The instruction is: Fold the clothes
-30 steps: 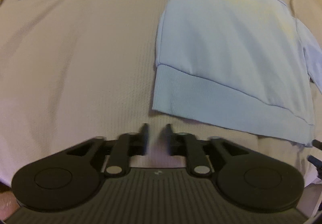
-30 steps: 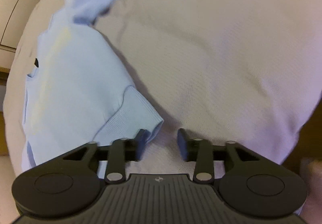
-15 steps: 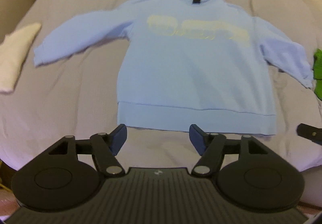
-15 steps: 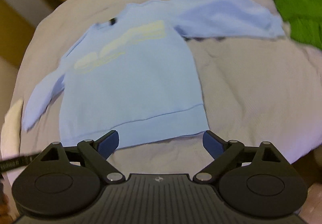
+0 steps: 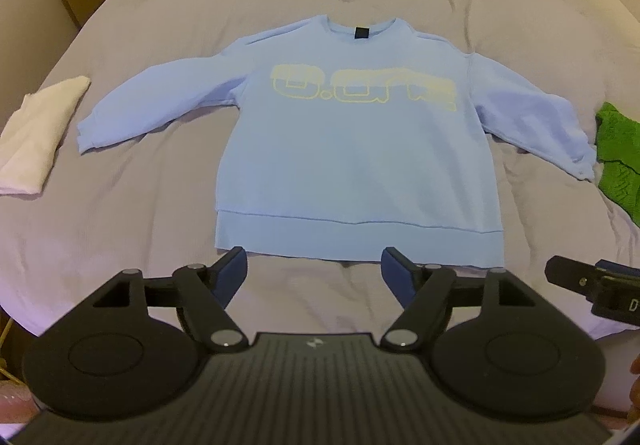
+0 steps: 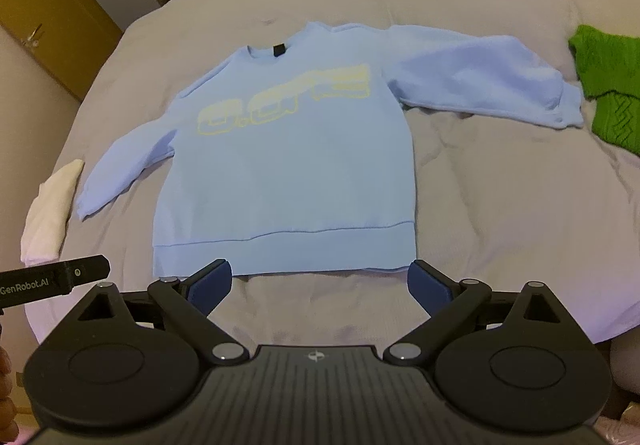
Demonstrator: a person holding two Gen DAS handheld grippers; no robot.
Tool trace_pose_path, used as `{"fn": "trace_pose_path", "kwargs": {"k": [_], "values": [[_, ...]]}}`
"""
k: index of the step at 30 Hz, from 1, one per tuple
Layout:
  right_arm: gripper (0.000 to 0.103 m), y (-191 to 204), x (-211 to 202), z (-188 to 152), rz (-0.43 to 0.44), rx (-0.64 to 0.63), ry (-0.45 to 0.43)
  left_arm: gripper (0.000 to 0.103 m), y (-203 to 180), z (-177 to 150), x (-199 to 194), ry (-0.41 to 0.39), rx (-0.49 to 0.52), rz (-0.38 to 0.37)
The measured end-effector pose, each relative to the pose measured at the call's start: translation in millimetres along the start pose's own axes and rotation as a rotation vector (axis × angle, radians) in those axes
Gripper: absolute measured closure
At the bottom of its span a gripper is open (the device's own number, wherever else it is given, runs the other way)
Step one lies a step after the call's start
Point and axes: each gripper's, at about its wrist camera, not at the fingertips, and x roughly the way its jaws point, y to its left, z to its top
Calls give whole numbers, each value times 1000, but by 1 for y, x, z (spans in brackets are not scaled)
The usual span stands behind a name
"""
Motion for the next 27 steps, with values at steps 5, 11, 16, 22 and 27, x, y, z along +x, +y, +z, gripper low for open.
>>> {"fn": "trace_pose_path", "kwargs": {"k": [5, 11, 16, 22, 27], "values": [[5, 4, -5, 1, 3, -25, -5, 27, -4, -2, -9, -13, 10, 7], [4, 6, -9, 0, -11, -49, -1, 25, -8, -5, -13, -14, 12, 18], [4, 7, -13, -1, -20, -68, -1, 23, -11, -7, -17, -12, 10, 20], [3, 8, -19, -1, -35, -88, -6, 22, -11, -10, -20, -10, 13, 20], [3, 10, -23, 0, -38, -103, -14, 21, -10, -9, -23, -12, 7, 34]]}}
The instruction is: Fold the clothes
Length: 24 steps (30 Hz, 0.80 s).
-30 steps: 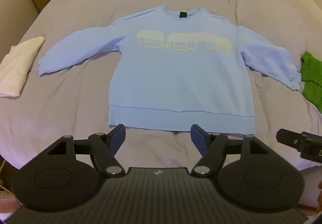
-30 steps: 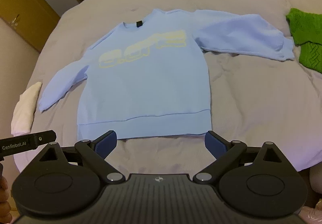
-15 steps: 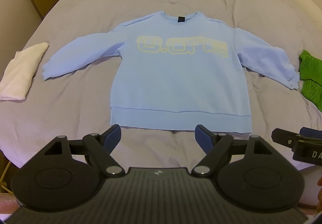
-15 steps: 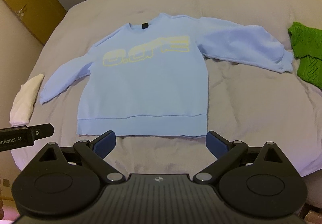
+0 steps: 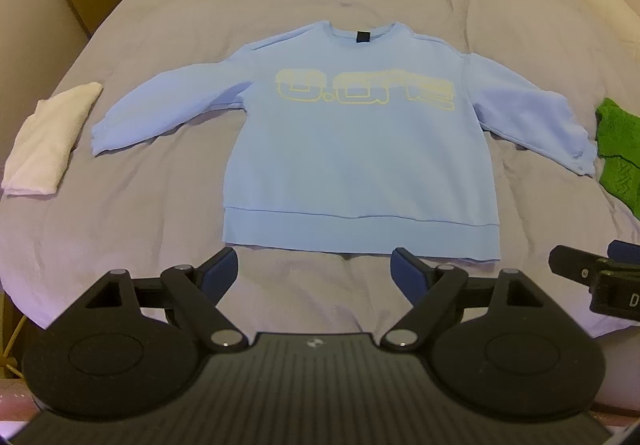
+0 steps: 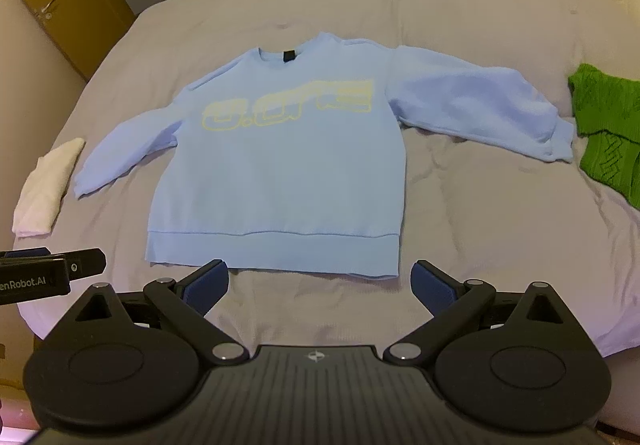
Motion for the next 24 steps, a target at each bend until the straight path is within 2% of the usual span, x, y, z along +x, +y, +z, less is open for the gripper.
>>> {"fn": "trace_pose_path", "kwargs": {"k": [3, 14, 24], "values": [[3, 2, -2, 1, 0, -11, -4, 17, 3, 2, -3, -5, -2, 6], [2, 8, -7, 10, -6, -43, -20, 16, 7, 5, -6, -17, -14, 5], [2, 28, 0, 19, 30, -119, -10, 15, 31, 1, -10, -13, -87, 50]]}}
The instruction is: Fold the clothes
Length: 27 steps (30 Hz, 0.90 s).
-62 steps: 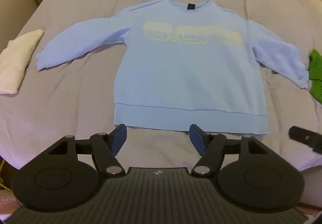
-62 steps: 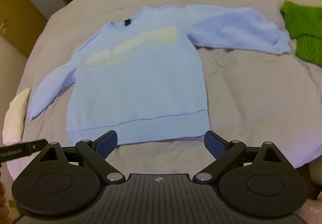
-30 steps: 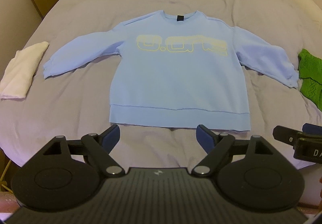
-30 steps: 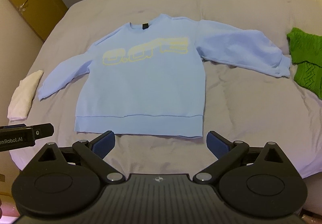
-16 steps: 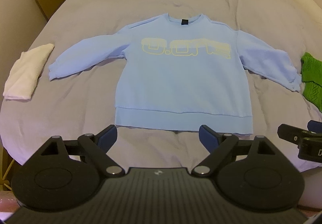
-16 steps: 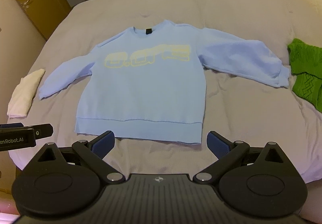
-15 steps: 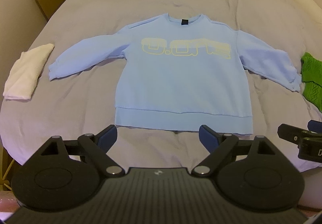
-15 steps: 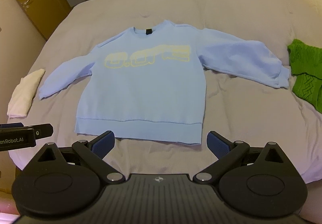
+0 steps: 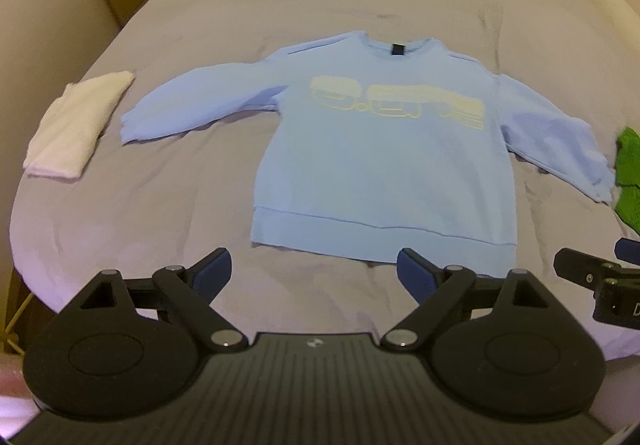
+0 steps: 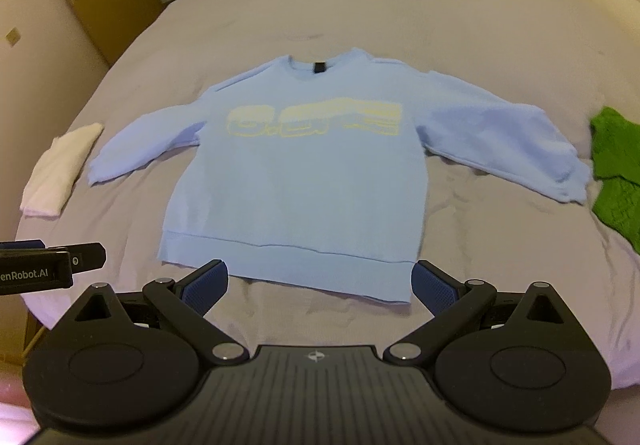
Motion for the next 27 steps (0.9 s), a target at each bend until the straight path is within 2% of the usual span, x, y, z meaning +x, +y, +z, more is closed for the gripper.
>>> {"fn": "trace_pose_path", "kwargs": {"k": [13, 27], "values": [[2, 44, 17, 4, 67, -128, 47, 14, 42, -16, -3, 27, -121, 69], [2, 48, 21, 3, 61, -129, 62, 13, 45, -18, -1, 33, -116, 58]]}}
